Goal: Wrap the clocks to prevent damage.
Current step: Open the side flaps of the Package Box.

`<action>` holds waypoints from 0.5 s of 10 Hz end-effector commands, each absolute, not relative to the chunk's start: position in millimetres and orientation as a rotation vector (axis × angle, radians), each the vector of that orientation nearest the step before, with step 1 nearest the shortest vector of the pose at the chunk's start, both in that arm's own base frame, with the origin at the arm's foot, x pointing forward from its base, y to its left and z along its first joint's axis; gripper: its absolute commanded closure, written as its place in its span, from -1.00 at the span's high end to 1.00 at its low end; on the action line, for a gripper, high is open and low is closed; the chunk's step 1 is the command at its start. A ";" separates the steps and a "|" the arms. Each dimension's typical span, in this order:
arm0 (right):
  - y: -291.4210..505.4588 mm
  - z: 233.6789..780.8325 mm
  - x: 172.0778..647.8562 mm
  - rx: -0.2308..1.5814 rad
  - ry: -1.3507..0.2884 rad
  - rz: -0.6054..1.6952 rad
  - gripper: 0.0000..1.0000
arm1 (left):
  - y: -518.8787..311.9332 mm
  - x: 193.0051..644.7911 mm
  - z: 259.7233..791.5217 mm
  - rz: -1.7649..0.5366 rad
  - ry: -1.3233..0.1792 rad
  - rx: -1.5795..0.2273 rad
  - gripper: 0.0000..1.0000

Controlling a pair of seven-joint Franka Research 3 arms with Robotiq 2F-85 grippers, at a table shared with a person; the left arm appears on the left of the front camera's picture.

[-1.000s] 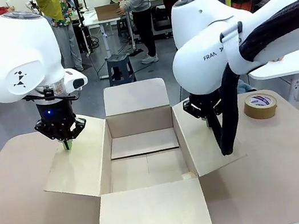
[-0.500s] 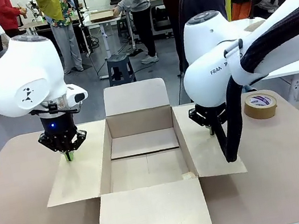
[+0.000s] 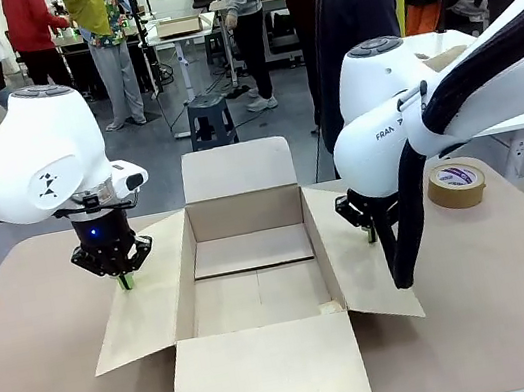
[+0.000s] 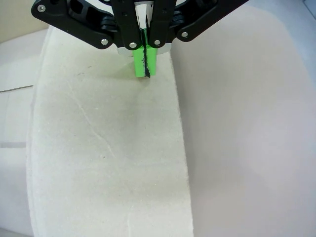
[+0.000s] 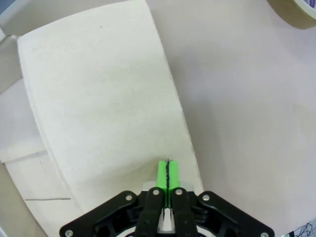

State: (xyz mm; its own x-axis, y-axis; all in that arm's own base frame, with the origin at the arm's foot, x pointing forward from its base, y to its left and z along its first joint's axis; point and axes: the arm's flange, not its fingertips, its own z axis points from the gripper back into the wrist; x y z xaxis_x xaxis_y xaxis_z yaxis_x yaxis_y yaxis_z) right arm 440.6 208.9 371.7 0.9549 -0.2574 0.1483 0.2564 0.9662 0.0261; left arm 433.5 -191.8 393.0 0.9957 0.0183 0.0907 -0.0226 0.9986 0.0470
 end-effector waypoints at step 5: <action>208.5 371.0 440.1 -0.021 -0.155 -0.270 -0.98 | -190.9 433.3 389.9 0.015 -0.083 0.069 -0.99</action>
